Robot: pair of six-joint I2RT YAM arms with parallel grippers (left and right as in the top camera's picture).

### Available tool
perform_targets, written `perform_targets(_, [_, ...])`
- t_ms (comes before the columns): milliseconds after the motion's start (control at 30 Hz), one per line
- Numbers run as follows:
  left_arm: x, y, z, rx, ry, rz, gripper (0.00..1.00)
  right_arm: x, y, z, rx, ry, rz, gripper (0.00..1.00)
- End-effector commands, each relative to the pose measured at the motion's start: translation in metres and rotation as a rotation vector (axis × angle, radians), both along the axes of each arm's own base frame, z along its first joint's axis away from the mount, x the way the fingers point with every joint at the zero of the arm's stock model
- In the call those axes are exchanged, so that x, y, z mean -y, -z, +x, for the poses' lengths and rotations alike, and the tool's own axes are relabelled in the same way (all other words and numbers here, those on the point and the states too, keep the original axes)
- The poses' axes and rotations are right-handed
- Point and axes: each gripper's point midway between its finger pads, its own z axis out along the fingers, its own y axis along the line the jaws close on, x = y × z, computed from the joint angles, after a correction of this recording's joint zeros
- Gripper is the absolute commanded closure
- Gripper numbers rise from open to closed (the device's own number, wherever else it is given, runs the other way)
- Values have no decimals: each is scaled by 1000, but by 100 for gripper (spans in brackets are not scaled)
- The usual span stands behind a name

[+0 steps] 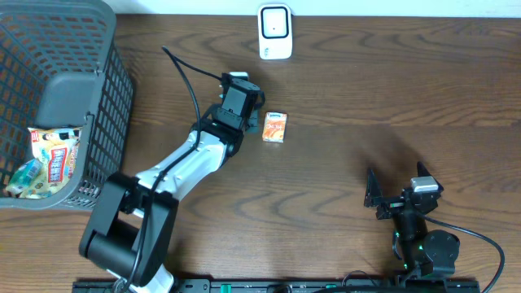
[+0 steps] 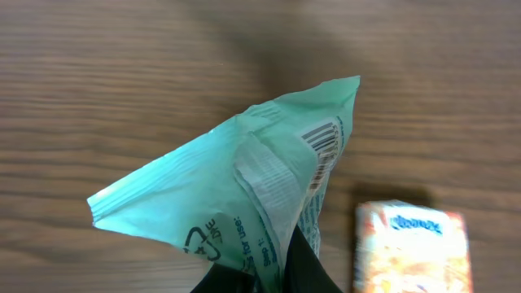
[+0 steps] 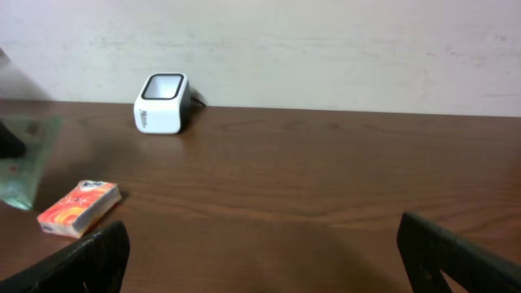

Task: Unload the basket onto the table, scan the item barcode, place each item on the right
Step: 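Regrasp the green pack and place it beside the Kleenex pack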

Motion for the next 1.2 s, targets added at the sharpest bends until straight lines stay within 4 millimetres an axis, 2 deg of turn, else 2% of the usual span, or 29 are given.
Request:
perform_targets(0, [16,-7,0,-5,64,-57,92,-2,1,0,0,-8,-11,1])
perform_targets(233, [13,7,-15,-96,32,-71,92,-2,1,0,0,-8,-11,1])
perform_targets(400, [2,25,-39,-233,-93,-107,92,-2,1,0,0,-8,-11,1])
perform_targets(567, [16,29,-51,-316,-172,-248,92,-2,1,0,0,-8,-11,1])
perform_targets(767, [21,36,-42,-320,-297,-349,92,-2,1,0,0,-8,-11,1])
perform_targets(867, [28,50,-37,-348,-400,-443,92,-2,1,0,0,-8,-11,1])
perform_targets(933, [42,63,-26,-349,-386,-512,92,-2,1,0,0,-8,-11,1])
perform_targets(1033, [51,72,-14,-325,-360,-552,92,-2,1,0,0,-8,-11,1])
perform_targets(1167, [57,59,-1,-247,-264,-538,92,-2,1,0,0,-8,-11,1])
